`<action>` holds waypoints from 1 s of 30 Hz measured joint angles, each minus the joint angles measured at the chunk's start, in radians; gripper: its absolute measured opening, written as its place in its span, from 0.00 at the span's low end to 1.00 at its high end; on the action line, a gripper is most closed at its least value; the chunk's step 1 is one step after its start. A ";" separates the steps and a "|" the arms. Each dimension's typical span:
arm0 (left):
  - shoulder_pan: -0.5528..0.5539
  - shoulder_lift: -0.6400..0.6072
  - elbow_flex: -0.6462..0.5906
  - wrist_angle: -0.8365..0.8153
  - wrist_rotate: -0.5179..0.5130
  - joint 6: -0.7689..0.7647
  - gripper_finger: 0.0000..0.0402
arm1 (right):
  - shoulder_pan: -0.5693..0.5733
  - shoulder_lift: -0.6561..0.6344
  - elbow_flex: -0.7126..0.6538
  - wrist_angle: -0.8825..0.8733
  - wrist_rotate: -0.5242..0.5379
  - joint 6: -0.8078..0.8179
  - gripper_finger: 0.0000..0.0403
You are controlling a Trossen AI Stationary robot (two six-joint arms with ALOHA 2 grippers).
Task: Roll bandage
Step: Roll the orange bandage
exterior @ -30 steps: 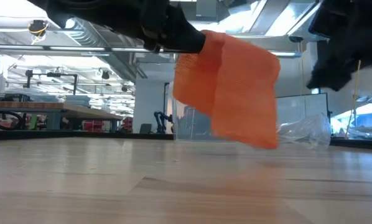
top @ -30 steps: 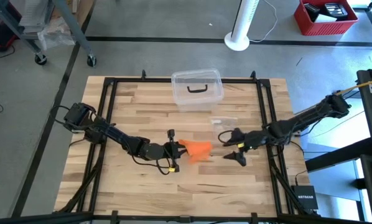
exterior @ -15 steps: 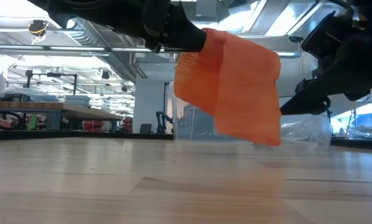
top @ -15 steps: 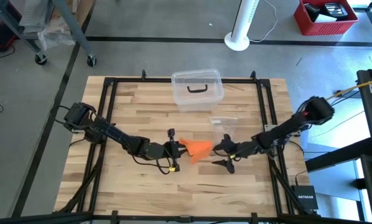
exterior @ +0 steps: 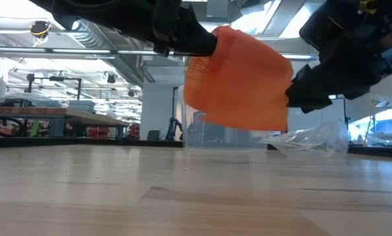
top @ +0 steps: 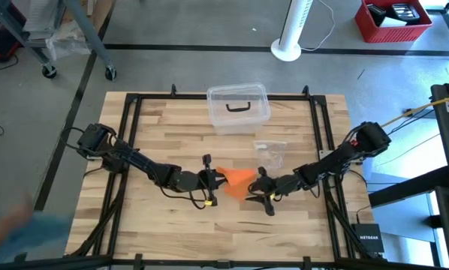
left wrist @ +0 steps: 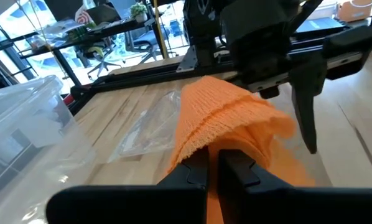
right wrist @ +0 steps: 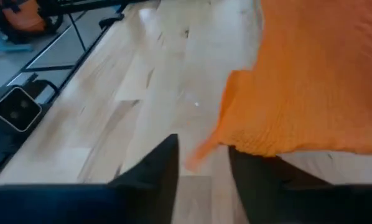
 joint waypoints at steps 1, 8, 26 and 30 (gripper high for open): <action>0.000 0.000 0.000 -0.002 0.000 0.000 0.00 | 0.000 -0.003 0.003 -0.002 0.000 0.000 0.28; 0.000 0.000 0.000 -0.004 0.000 0.008 0.00 | -0.001 -0.005 0.015 -0.022 0.028 0.044 0.02; -0.005 0.000 0.000 -0.009 0.000 0.023 0.00 | 0.064 -0.233 0.110 -0.137 0.080 -0.142 0.01; -0.016 0.000 0.000 -0.024 0.000 0.027 0.00 | 0.064 -0.274 0.182 -0.236 0.145 -0.268 0.00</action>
